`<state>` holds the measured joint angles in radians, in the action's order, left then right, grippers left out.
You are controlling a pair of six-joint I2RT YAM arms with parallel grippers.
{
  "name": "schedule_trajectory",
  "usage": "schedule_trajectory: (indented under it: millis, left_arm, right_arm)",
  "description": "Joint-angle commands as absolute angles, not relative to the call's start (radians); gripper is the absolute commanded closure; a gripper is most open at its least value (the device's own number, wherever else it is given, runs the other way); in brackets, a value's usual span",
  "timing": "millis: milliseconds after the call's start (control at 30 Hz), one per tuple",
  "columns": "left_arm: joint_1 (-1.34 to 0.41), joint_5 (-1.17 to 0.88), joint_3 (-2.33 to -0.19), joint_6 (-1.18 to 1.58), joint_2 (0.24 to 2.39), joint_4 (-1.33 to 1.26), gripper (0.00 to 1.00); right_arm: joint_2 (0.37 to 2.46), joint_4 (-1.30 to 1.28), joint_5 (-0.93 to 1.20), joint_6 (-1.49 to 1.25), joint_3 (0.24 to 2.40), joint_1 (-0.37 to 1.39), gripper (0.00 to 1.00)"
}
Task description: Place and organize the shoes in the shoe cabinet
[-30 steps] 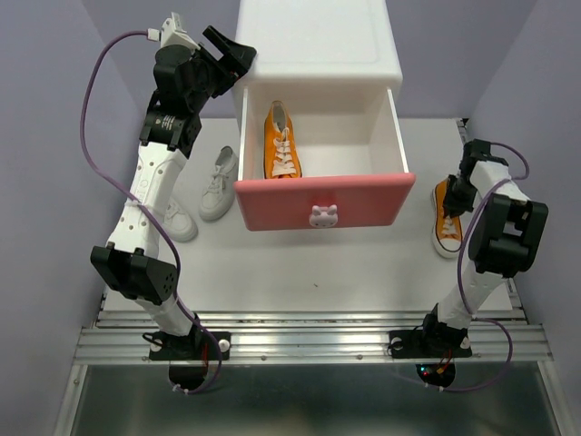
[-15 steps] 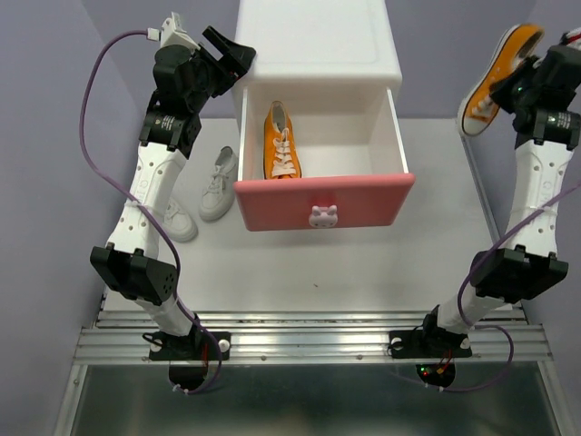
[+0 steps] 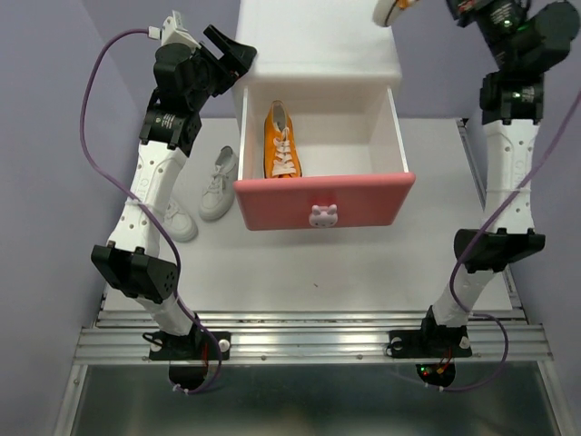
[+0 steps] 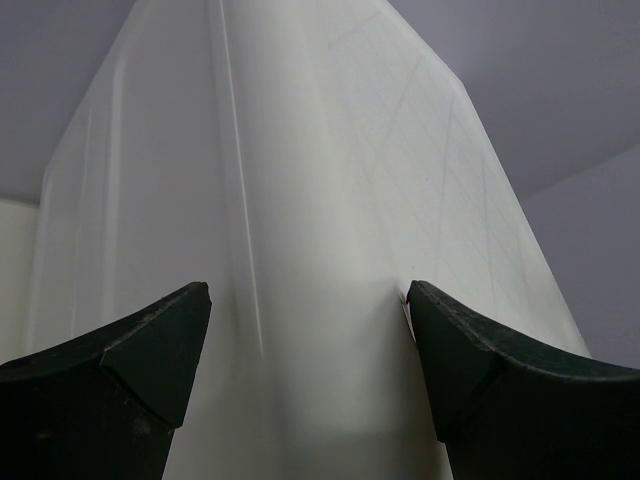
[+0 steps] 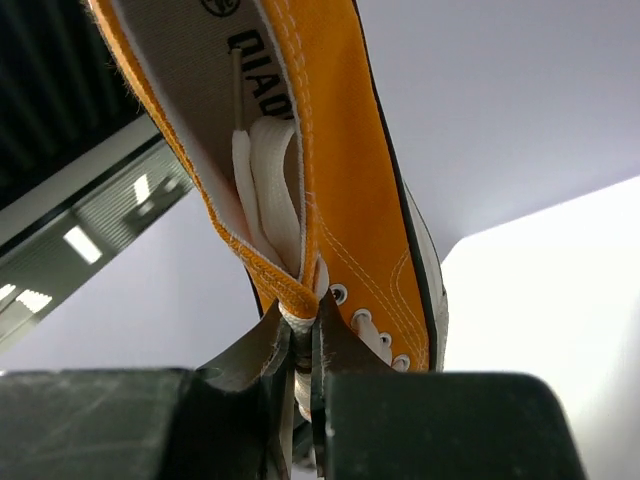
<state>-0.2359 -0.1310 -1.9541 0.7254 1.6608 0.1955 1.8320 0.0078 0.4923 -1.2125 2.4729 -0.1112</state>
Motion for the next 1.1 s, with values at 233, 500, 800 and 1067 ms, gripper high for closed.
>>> schedule_trajectory:
  millis: [233,500,800,1067]
  left_arm:
    - [-0.215,-0.08,-1.916,0.607,1.778,0.603,0.11]
    - [-0.215,-0.083,-1.921,0.607,1.786,0.601,0.11]
    - [-0.215,-0.083,-1.931,0.606,1.793,0.604,0.11]
    - [-0.215,-0.077,-1.925,0.615,1.793,0.6,0.11]
  right_arm:
    - [1.815,0.028,0.719,-1.168,2.447,0.346,0.99]
    - [1.763,-0.403,0.75,-0.89,2.399,0.459,0.99]
    - [1.756,-0.683,0.854,-0.675,2.387,0.494,0.99]
    - [1.759,-0.937,0.827,-0.507,2.39,0.494,0.99]
